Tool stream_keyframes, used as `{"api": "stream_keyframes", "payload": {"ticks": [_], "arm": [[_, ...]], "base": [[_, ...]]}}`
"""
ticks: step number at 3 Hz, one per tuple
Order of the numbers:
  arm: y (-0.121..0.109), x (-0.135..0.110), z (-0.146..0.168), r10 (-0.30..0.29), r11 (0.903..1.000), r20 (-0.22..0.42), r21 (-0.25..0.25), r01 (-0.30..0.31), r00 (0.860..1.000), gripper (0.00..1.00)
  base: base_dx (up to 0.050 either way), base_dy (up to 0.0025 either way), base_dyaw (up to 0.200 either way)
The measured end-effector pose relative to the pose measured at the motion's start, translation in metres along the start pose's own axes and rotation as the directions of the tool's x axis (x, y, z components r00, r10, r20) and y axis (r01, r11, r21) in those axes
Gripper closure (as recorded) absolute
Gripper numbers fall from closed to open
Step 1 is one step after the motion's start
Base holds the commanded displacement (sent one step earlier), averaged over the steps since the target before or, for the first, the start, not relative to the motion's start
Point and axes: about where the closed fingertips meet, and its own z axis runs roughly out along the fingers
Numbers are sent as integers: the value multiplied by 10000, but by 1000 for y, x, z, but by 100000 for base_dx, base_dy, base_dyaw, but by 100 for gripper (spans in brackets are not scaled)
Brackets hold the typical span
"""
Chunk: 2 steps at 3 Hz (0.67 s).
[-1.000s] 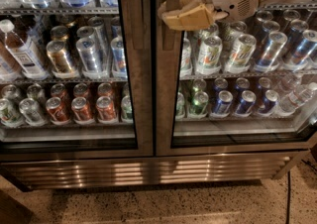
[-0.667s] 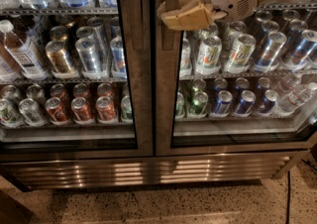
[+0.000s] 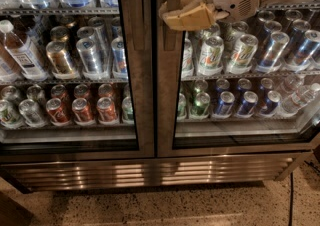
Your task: Open right fridge door
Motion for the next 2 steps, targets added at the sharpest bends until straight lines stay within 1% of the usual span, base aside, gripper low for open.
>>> {"api": "stream_keyframes", "payload": {"ticks": [1,2], "arm": [[-9,5,4,420,9989,599,174,-431,9973,100],[-8,2,3,418,9989,601,176,-429,9973,100]], "base": [[0,0,0],[0,0,0]]}}
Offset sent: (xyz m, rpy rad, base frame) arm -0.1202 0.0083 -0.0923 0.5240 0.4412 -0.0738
